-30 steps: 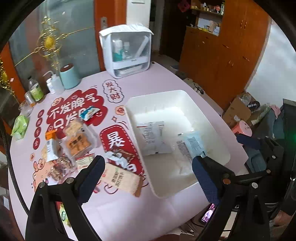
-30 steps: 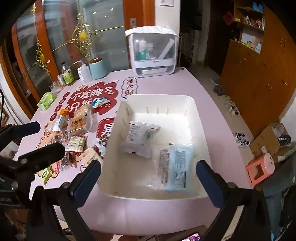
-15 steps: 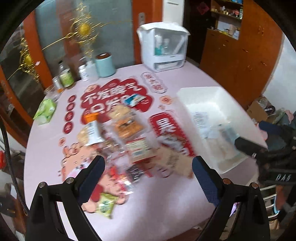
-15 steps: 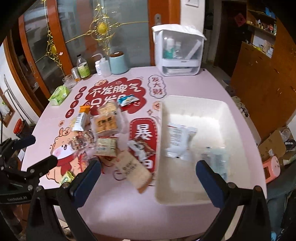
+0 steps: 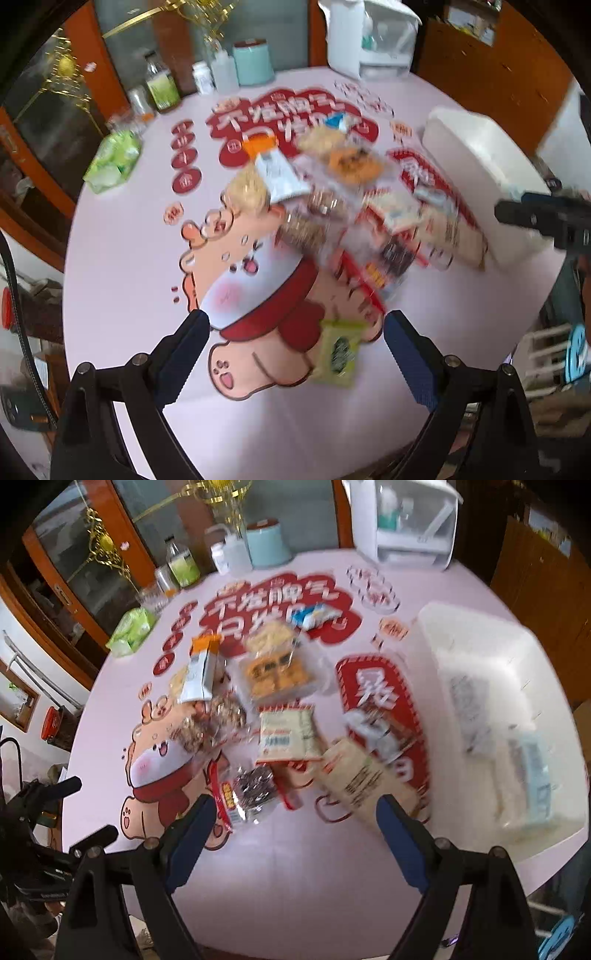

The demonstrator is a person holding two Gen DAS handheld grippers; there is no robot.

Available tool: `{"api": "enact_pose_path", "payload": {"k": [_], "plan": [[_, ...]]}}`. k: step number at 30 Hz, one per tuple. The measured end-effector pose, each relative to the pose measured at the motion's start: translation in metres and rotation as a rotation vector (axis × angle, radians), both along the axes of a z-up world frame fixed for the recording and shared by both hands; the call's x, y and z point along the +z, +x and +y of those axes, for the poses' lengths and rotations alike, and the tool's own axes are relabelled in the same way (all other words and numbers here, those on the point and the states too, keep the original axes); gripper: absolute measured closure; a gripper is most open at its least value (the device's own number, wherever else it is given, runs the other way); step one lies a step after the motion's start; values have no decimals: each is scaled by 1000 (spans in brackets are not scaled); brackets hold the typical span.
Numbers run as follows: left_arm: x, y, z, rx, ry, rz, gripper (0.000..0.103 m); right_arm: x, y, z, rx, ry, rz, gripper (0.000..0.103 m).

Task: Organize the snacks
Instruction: 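Grasp the green small pack with the left tool while the right tool grasps the jerky bag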

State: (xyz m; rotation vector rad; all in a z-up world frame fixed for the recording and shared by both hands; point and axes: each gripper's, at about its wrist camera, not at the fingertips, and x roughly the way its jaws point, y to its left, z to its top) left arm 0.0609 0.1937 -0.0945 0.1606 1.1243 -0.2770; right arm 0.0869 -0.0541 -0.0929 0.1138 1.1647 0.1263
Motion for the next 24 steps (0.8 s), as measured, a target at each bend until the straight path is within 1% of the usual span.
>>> {"api": "enact_pose_path", "payload": {"k": [3,5,8,11,14,17,19,20,21,22,23,24], "plan": [[-22,1,10,-43,2,47,8,-20,4,9,-19,36,60,14],[-33,4,9,-71,-1,74,8,-34,7,13,-37,69,95,14],[-51,5,1,-101,-23,130,8,-51,13,21,-33,79,104,14],[-68,6,-13,-134,-69,190,8,-62,21,30,-17,72,100,14],[-86,9,-24,-134,-84,232,8,-74,32,37,-25,39,97,14],[-102,11,-34,-120,-77,262,8,-87,41,42,-29,29,109,14],[-110,11,-39,-110,-63,264,8,-94,44,46,-20,13,119,14],[-113,11,-42,-110,-58,260,8,-96,45,47,-14,8,118,17],[-115,11,-44,-109,-49,255,9,-98,44,49,-6,-1,122,24],[-117,10,-46,-108,-43,252,12,-101,44,50,7,-9,130,33],[-119,10,-48,-110,-38,251,14,-105,43,51,23,-5,140,36],[-121,9,-51,-111,-30,250,16,-105,42,51,33,-14,126,37]]}}
